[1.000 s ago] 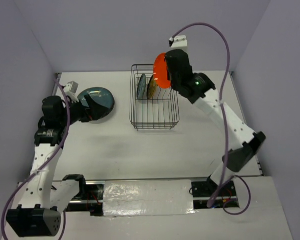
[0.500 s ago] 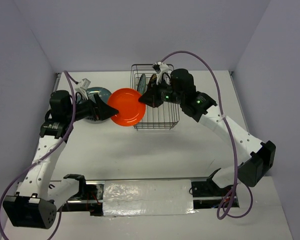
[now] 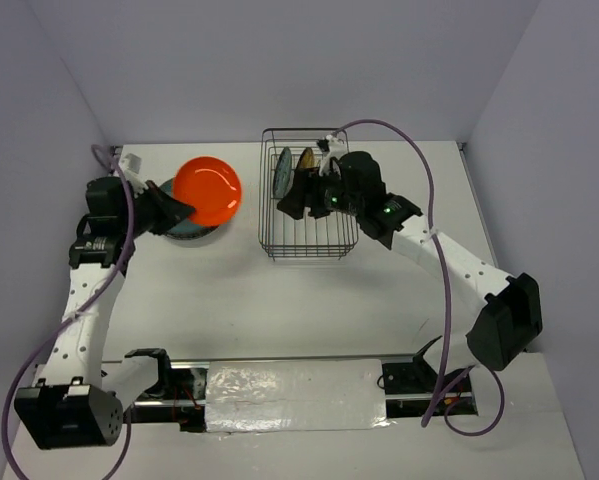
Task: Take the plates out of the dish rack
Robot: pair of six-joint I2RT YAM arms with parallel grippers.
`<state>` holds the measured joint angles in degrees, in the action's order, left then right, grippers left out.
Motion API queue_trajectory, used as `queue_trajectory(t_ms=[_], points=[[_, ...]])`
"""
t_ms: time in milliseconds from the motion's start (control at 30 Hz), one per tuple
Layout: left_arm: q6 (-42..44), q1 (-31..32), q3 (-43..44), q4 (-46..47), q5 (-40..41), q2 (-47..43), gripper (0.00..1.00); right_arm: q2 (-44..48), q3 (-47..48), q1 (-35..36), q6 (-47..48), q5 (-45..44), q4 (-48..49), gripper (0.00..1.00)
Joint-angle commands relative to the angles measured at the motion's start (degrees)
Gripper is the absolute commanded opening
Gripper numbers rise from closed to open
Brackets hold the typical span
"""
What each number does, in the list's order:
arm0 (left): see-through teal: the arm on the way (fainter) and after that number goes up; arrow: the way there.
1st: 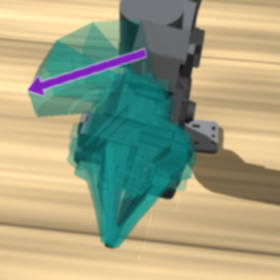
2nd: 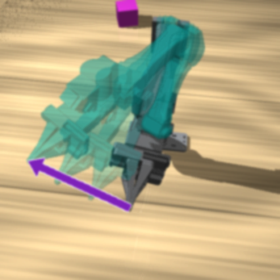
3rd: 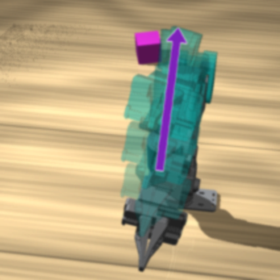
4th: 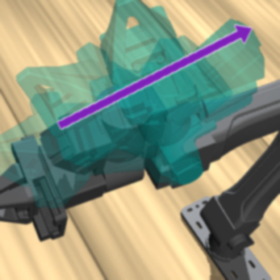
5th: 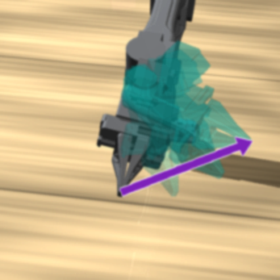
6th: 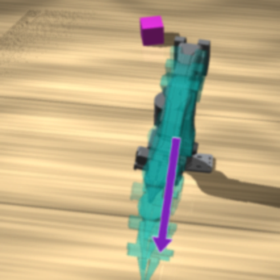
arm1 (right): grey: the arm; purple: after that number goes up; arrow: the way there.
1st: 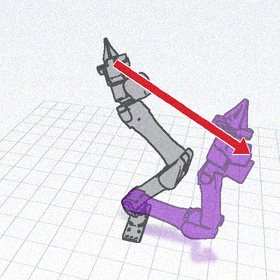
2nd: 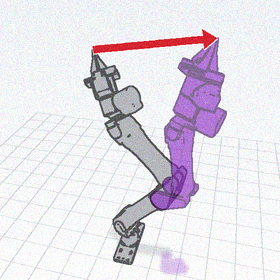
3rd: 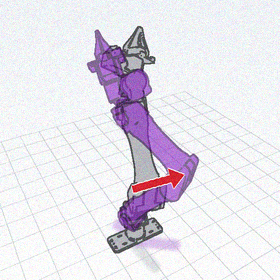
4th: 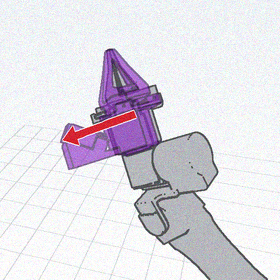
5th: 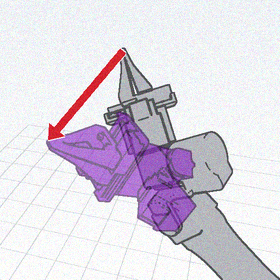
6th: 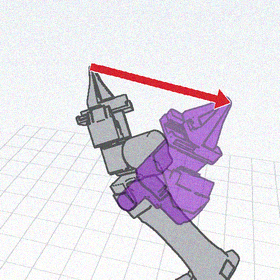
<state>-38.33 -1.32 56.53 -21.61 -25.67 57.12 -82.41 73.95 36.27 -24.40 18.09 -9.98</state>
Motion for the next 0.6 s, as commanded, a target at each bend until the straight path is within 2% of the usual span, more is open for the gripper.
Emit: queue_trajectory(t_ms=[0,67,133,233,300,500,567], points=[[-6.5,-7.5,3.8,-2.2,10.7,3.2,0.0,5.8,-4.0,-2.8,-2.5,-10.0,-0.7,0.77],[-8.9,-11.1,4.2,-0.7,10.6,8.2,0.0,7.5,-5.7,-3.0,-1.5,-10.0,-1.2,0.77],[-9.7,-12.0,6.5,-1.2,11.5,14.8,0.0,9.8,-6.5,-3.0,-0.2,-10.1,-3.3,0.77],[-10.5,-12.5,7.0,0.0,11.9,19.0,0.0,14.3,-9.4,-3.0,1.3,-12.3,-4.4,0.77],[-11.3,-12.5,4.5,0.5,12.7,17.6,0.0,17.5,-10.8,-3.0,2.5,-14.2,-5.1,0.77],[-11.4,-12.3,-8.9,-1.8,11.9,-0.4,0.0,22.2,-16.2,-3.0,5.4,-13.9,-6.5,0.78],[-11.9,-12.3,-13.7,-1.7,10.1,-3.7,0.06,23.5,-18.9,-3.1,5.4,-13.3,-5.4,0.78]])
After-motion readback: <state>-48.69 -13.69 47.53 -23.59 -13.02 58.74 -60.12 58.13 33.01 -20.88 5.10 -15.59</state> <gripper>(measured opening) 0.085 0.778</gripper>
